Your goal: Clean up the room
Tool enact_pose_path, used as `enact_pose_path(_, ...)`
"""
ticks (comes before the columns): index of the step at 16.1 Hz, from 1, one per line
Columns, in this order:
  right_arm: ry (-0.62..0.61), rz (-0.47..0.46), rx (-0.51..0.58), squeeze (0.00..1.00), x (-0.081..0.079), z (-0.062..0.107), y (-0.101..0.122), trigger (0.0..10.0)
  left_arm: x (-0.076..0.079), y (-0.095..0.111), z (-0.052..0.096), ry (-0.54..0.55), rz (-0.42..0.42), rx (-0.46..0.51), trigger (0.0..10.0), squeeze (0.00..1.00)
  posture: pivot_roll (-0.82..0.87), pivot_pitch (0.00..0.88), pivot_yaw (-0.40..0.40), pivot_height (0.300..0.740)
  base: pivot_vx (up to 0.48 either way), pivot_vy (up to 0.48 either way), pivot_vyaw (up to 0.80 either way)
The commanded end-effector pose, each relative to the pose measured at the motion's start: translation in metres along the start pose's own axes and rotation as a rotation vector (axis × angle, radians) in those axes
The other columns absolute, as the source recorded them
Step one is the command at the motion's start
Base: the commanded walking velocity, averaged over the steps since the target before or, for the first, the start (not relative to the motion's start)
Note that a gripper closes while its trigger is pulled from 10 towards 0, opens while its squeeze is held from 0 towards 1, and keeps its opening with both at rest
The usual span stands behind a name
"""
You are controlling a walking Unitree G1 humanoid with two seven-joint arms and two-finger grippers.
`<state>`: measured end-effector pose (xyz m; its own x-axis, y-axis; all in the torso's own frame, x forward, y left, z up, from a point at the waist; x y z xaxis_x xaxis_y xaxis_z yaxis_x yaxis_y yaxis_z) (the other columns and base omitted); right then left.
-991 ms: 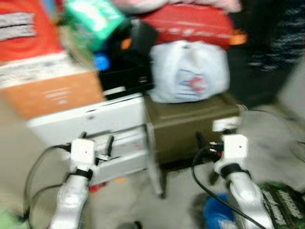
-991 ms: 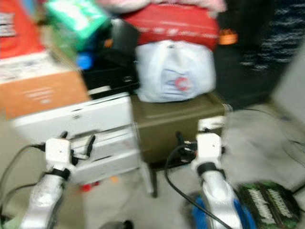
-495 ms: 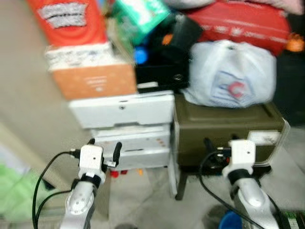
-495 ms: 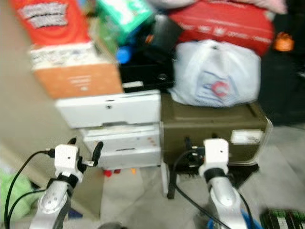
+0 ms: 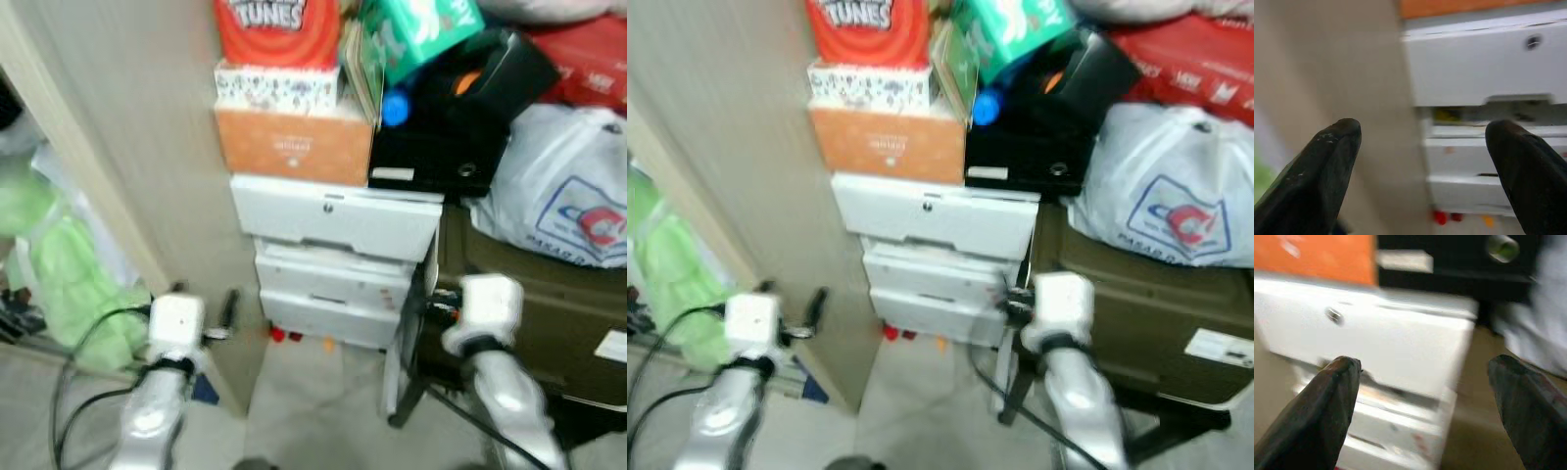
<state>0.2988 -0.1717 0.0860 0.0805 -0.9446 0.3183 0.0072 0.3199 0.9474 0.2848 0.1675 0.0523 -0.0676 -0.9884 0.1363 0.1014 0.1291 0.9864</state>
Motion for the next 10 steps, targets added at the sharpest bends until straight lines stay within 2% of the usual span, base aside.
enact_pose_path(1,-0.016,0.016,-0.013,0.0,0.0082,0.0014,-0.0037,10.0,0.0035,0.005,-0.0016,0.001,-0.002,0.018,10.0,0.0,-0.04,0.0,0.044,0.74,0.0,0.0,0.77)
enact_pose_path(10,0.028,0.005,-0.012,0.0,0.0014,0.0065,-0.0029,10.0,0.0003,-0.0004,0.0062,0.011,-0.004,0.0,10.0,0.0,-0.04,0.0,0.038,0.74,0.0,0.0,0.77)
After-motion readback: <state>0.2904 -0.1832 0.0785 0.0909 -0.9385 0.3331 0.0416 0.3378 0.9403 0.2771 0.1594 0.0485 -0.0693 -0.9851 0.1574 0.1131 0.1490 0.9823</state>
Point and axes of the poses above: a point about 5 cm out from each wrist's last joint towards the gripper, its own z axis pointing back from the gripper into the wrist, its own y axis along the axis of the wrist's last joint, x = y × z, the point moved 6 cm from there along -z, pointing out of the wrist towards the gripper, and after that the axes turned 14 degrees about z, right-handed, at the moved point
